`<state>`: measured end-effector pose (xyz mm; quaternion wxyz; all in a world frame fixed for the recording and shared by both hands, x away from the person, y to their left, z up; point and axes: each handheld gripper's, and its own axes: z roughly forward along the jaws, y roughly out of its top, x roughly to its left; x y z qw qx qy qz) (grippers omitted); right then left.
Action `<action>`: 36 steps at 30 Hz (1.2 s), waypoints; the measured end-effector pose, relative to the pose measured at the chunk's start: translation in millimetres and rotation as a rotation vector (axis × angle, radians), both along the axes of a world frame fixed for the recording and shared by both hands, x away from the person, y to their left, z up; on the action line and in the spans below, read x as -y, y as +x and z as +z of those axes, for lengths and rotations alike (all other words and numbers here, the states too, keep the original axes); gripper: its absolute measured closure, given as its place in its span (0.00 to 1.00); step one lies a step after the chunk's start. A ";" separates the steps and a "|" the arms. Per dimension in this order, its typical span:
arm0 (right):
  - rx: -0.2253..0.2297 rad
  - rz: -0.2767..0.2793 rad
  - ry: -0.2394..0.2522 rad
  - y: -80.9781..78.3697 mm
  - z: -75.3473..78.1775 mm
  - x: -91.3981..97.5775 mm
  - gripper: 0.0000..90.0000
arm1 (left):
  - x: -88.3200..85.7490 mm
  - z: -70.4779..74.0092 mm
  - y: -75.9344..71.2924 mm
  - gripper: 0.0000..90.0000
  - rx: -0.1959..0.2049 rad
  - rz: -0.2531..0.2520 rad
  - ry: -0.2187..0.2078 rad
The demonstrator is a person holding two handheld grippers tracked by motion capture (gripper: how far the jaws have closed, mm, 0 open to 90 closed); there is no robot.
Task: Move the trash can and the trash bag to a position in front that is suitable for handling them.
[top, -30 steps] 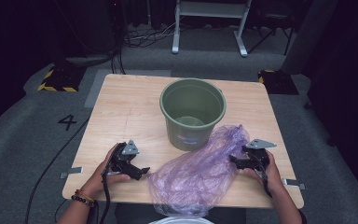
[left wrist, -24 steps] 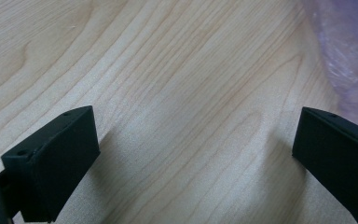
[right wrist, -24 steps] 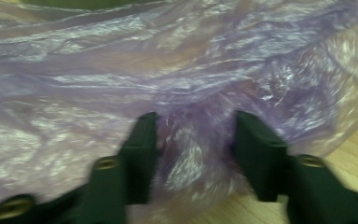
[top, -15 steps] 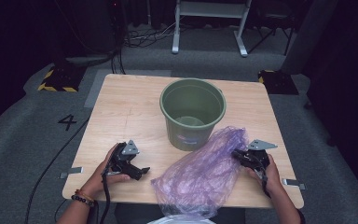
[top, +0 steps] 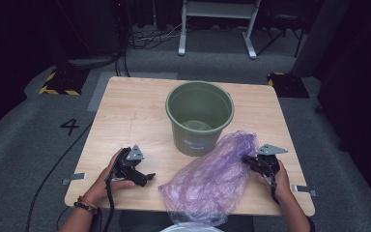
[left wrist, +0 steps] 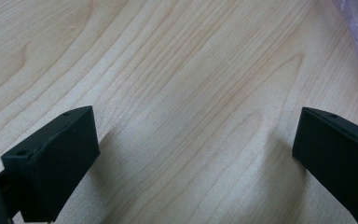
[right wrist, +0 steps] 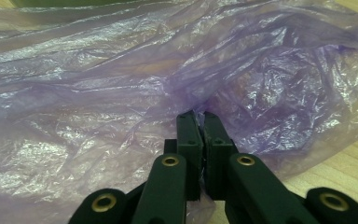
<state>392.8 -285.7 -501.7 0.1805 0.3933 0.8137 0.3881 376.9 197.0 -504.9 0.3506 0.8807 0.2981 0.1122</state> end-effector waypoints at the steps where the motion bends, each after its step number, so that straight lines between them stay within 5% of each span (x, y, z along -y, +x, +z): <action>1: 0.002 -0.003 -0.001 -0.2 0.0 0.1 0.98 | 0.0 0.0 0.2 0.00 0.002 -0.002 0.000; 8: 0.026 -0.012 0.041 -1.8 3.5 4.4 0.99 | 0.0 0.0 0.3 0.00 0.002 -0.002 0.000; 26: 0.245 0.001 0.165 -20.5 48.2 13.3 0.99 | 0.0 -0.1 0.4 0.00 0.002 -0.002 0.000; 36: 0.324 0.020 0.163 -22.5 67.4 8.5 0.99 | 0.3 -0.1 0.6 0.00 0.002 -0.002 -0.001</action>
